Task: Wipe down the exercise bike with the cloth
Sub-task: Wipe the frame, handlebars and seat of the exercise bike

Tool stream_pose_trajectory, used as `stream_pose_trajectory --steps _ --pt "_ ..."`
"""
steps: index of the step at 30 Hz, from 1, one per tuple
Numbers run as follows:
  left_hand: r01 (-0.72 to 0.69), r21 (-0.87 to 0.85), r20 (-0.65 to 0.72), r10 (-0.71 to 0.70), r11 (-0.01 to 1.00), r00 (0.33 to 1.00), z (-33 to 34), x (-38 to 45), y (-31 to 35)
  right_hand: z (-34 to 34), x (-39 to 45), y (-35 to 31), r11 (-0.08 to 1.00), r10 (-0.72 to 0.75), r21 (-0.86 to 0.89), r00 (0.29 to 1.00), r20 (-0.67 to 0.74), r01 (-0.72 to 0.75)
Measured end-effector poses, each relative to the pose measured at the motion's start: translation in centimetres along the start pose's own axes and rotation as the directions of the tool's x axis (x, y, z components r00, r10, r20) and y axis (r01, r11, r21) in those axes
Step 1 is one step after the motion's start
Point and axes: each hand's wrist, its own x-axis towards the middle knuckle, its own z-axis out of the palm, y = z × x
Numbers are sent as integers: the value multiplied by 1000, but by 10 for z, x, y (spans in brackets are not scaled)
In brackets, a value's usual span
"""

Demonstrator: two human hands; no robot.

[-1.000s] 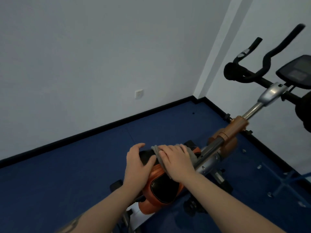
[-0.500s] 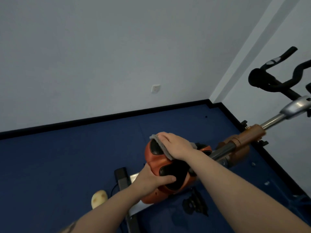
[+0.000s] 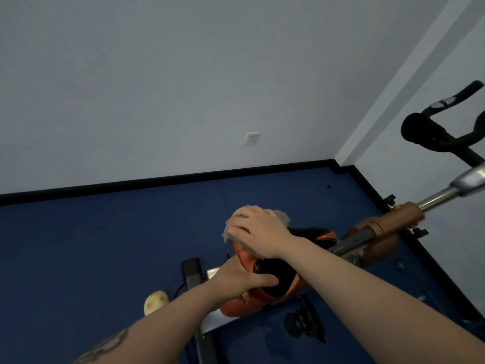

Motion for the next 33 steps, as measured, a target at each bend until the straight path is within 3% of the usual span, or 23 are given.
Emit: stream_pose_trajectory --steps 2,4,7,9,12,14,16,18,20,24,29,30,33 --pt "-19 -14 4 19 1000 1000 1 3 2 -11 5 5 983 103 149 993 48 -109" --pt "-36 -52 -27 34 998 999 2 3 -1 -14 12 2 953 227 181 968 103 -243" --pt "71 38 -174 -63 997 983 1 -5 -1 1 5 -11 989 142 -27 990 -8 -142" --pt "-16 35 -262 25 999 965 1 -11 -2 3 -5 -5 994 80 81 996 -31 -77" --pt "-140 154 -361 187 978 914 3 -14 0 -15 -10 23 893 366 264 930 47 -365" --pt "-164 300 -379 275 940 883 -3 -16 3 -15 -15 26 868 478 114 875 75 -483" --pt "-198 352 -351 326 915 878 -13 -18 11 0 -24 20 901 433 -10 899 -59 -434" --pt "-252 340 -319 363 906 875 -21 -15 21 6 -38 22 913 407 40 895 -184 -407" --pt "-285 396 -253 402 873 880 -24 -7 31 -1 -50 41 902 427 7 887 -178 -433" --pt "-320 559 -134 465 765 875 -24 13 49 0 -62 50 748 593 -164 759 -270 -643" --pt "-347 682 5 470 644 883 -26 45 66 16 -70 38 808 558 11 758 -338 -589" --pt "-347 713 64 436 610 898 -28 52 69 11 -72 48 783 596 24 739 -314 -622" --pt "-378 772 219 345 510 913 -33 70 78 6 -70 68 599 792 170 546 -274 -783"
